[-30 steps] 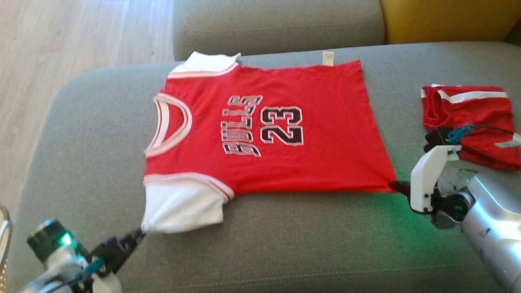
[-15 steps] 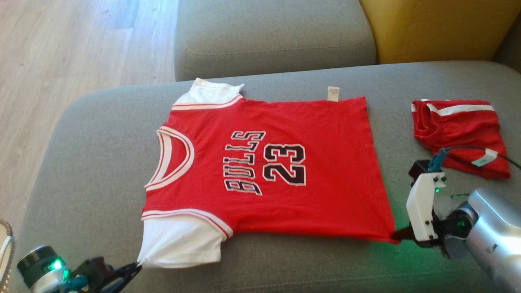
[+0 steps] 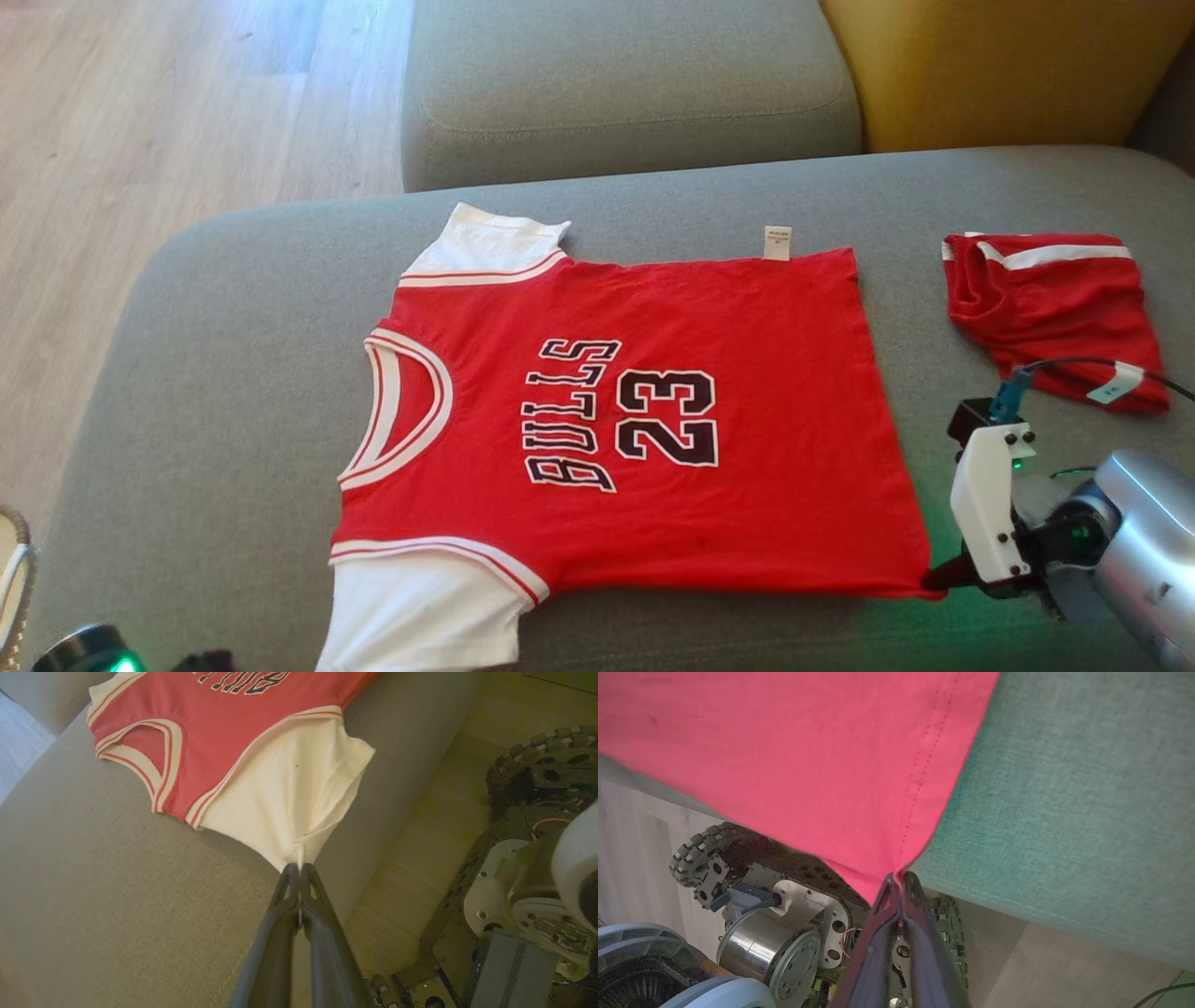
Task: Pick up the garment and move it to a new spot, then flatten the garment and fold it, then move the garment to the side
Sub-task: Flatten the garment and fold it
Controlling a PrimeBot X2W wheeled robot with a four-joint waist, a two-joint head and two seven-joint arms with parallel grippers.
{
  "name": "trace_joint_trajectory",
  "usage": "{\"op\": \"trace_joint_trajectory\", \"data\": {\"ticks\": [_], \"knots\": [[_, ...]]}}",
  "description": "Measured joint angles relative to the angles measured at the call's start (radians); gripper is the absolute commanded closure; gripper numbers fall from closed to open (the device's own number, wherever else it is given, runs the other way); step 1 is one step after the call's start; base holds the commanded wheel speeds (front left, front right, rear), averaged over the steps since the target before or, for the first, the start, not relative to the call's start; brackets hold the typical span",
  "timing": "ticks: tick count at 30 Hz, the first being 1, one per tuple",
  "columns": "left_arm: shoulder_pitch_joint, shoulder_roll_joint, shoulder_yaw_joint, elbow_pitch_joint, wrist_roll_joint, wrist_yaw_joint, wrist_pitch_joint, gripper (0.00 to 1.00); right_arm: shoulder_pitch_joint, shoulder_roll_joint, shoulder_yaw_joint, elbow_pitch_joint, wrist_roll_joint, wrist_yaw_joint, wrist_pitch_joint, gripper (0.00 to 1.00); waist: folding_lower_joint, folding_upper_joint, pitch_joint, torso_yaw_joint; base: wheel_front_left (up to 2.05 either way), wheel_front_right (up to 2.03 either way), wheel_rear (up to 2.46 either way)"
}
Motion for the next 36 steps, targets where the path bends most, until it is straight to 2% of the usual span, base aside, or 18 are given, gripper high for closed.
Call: {"op": "trace_joint_trajectory", "data": {"ticks": [8,13,21,36], "knots": [[-0.012,0.0,0.013,-0.039,0.0,0.012,0.002,1.0,0.01,-0.005,-0.058,-0.034,-0.02,0.0,-0.021,1.0,0.0001,0.0,0.012,-0.005,0.0,0.0,0.0],[-0.063,0.002,0.064,-0.042,-0.011,0.037,-0.009,1.0,0.008,0.001,-0.108,-0.058,-0.035,0.0,-0.038,1.0,0.0001,0.0,0.025,-0.023,0.0,0.0,0.0],[-0.162,-0.004,0.104,-0.028,0.008,0.045,-0.018,1.0,-0.042,0.047,-0.191,-0.043,-0.058,0.0,-0.061,1.0,0.0002,0.0,0.054,-0.044,0.0,0.0,0.0],[-0.367,-0.161,0.122,0.157,0.099,0.064,0.009,1.0,-0.204,0.157,-0.287,0.113,-0.187,0.0,-0.161,1.0,0.0003,0.0,0.171,-0.056,0.0,0.0,0.0]]}}
